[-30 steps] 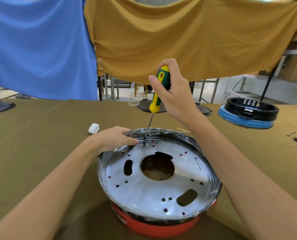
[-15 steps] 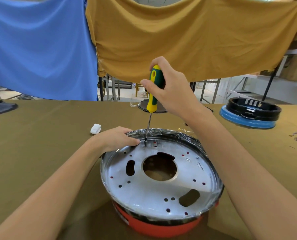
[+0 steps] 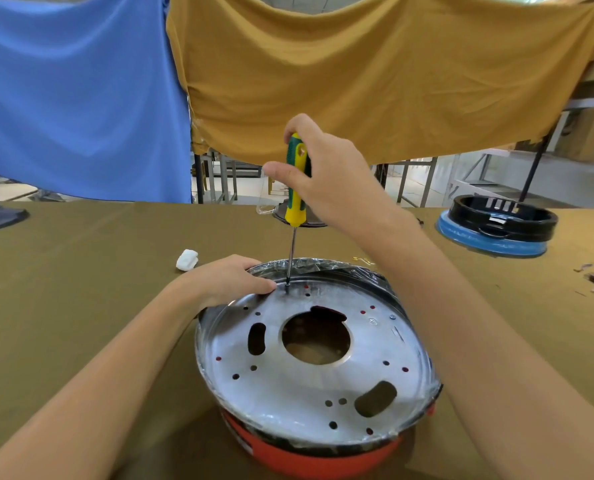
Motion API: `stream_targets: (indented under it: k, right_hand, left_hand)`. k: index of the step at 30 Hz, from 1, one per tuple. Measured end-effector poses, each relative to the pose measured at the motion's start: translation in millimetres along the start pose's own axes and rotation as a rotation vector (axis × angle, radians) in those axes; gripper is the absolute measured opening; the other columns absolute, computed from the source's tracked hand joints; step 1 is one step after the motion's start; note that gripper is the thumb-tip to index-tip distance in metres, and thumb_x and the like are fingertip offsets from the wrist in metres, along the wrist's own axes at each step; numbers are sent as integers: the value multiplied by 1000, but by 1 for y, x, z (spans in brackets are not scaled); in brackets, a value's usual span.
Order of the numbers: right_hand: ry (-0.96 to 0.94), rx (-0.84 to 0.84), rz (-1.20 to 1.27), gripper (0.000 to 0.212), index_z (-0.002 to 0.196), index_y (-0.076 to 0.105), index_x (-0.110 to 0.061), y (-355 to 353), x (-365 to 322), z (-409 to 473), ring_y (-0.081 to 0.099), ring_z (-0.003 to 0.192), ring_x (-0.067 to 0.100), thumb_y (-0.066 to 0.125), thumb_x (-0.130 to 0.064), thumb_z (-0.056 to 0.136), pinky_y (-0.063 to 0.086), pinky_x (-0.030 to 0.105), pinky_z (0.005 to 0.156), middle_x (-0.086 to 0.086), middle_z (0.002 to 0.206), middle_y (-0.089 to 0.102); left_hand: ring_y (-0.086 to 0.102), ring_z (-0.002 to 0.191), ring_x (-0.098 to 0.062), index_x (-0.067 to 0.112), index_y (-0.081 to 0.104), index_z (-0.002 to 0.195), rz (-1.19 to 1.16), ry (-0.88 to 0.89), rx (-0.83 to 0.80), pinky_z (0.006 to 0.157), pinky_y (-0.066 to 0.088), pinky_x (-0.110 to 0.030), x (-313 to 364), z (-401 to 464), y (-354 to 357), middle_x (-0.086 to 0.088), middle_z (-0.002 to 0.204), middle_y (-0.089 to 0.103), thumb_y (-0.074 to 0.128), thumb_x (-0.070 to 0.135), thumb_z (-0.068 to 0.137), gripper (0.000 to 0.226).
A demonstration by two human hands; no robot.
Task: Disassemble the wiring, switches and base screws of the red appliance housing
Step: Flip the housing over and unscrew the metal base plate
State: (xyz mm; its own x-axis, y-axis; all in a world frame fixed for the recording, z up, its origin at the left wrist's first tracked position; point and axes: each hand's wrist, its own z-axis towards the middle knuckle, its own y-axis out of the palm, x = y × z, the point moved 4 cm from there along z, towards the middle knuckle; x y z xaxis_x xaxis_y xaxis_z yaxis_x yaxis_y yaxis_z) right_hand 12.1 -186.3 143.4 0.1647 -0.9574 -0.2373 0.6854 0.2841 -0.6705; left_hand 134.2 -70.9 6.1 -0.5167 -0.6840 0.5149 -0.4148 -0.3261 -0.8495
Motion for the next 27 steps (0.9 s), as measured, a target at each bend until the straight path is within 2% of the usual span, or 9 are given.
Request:
stream_targets:
  k: [3, 8, 11, 13, 16, 18, 19, 22, 27]
  right_hand:
    - [19, 56, -8, 46, 135, 48, -23, 4, -4, -1, 43, 73, 10, 58, -47, 97, 32, 12, 63, 0, 94, 43]
    - [60, 37, 32, 54, 143, 45, -26, -1, 4, 1, 53, 90, 20, 66, -39, 95, 40, 27, 80, 1, 101, 53]
    - [26, -49, 105, 59, 148, 41, -22, -2, 6, 2, 53, 97, 18, 67, -30, 96, 41, 27, 85, -1, 110, 55]
    - [29, -109, 185, 56, 146, 41, -22, -5, 12, 3, 54, 104, 17, 66, -22, 96, 42, 22, 86, -1, 120, 54]
    - [121, -137, 295, 42, 136, 43, -20, -8, 27, 1, 57, 90, 9, 61, -17, 99, 47, 10, 71, 0, 109, 56]
    - [158, -117, 300, 33, 130, 40, -19, -3, 25, -2, 49, 65, 2, 56, -21, 101, 42, 10, 55, -2, 89, 50]
    - [153, -90, 262, 33, 129, 40, -19, 0, 23, -2, 46, 62, 3, 56, -27, 101, 40, 11, 53, -1, 87, 47]
    - [127, 40, 20, 49, 130, 43, -19, 7, 17, -3, 49, 81, 19, 62, -49, 95, 38, 23, 66, 5, 98, 48]
    - [160, 73, 132, 57, 138, 49, -25, 0, 18, 1, 53, 88, 15, 75, -35, 88, 41, 26, 79, -4, 105, 54]
  left_hand:
    - [48, 112, -10, 29, 53, 137, -1, -4, 7, 90, 29, -25, 1, 0, 0, 13, 134, 53, 60, 55, 90, 54]
    - [57, 108, -12, 31, 61, 126, -24, 6, -18, 93, 40, -29, 0, 1, 1, 12, 123, 63, 60, 56, 90, 44]
    - [57, 90, -1, 39, 62, 98, -34, 25, -15, 75, 40, -19, 0, 3, 2, 21, 99, 62, 61, 53, 90, 16]
    - [58, 90, 0, 39, 62, 99, -49, 42, -23, 74, 42, -19, 1, 2, 2, 22, 97, 62, 61, 52, 91, 15]
    - [63, 100, -11, 29, 65, 113, -67, 55, -25, 92, 48, -30, 1, 1, 1, 14, 106, 69, 61, 51, 91, 31]
    - [66, 93, -9, 31, 68, 101, -78, 74, -23, 84, 48, -27, 1, 0, 1, 20, 89, 72, 61, 50, 91, 23]
    - [67, 88, -8, 32, 69, 95, -83, 78, -26, 79, 48, -25, 1, 0, 1, 20, 81, 72, 61, 49, 91, 19]
    - [66, 82, -4, 35, 68, 88, -94, 78, -28, 72, 46, -24, 1, 0, 1, 20, 76, 71, 61, 50, 91, 17]
    - [65, 78, -2, 36, 66, 83, -93, 80, -24, 68, 44, -23, 1, 0, 1, 19, 75, 70, 61, 51, 90, 18]
